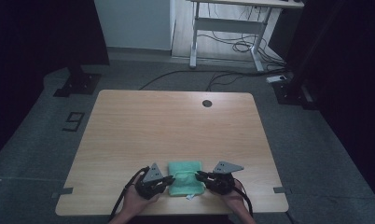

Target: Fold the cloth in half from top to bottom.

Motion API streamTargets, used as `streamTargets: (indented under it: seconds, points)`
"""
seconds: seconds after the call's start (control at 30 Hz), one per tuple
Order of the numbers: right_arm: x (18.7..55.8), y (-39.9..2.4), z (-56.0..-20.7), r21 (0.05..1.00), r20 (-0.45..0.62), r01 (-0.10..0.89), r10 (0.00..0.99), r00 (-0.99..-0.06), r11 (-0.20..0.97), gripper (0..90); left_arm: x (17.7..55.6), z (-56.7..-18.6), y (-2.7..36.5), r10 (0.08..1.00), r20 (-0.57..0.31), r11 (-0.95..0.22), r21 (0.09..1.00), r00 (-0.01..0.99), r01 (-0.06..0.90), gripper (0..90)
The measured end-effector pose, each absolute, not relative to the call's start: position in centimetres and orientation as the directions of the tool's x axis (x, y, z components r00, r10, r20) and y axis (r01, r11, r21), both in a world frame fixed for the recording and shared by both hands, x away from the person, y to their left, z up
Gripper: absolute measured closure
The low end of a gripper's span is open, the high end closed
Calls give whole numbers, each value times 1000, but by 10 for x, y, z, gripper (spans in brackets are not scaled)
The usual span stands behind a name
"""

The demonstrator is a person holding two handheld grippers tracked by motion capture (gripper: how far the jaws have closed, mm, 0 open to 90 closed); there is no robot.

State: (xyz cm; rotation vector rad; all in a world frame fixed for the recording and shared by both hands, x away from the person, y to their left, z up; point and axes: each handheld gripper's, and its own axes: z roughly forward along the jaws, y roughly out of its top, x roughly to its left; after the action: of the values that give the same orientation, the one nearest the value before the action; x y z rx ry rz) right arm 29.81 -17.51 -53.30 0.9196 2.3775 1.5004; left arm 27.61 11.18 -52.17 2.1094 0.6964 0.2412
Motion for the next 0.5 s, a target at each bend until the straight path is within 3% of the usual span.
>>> streamTargets:
  seconds: [0.2,0.4,0.5]
  points:
    - [287,-177,-536,855,151,396,569,-808,336,739,271,-529,111,548,-81,-476,789,833,389,804]
    - [279,-180,-535,854,142,387,559,-817,349,625,270,-525,122,545,-106,-433,814,832,387,556]
    - [277,-183,-528,865,139,377,566,-813,329,558,269,-514,129,542,-122,-385,844,831,375,500]
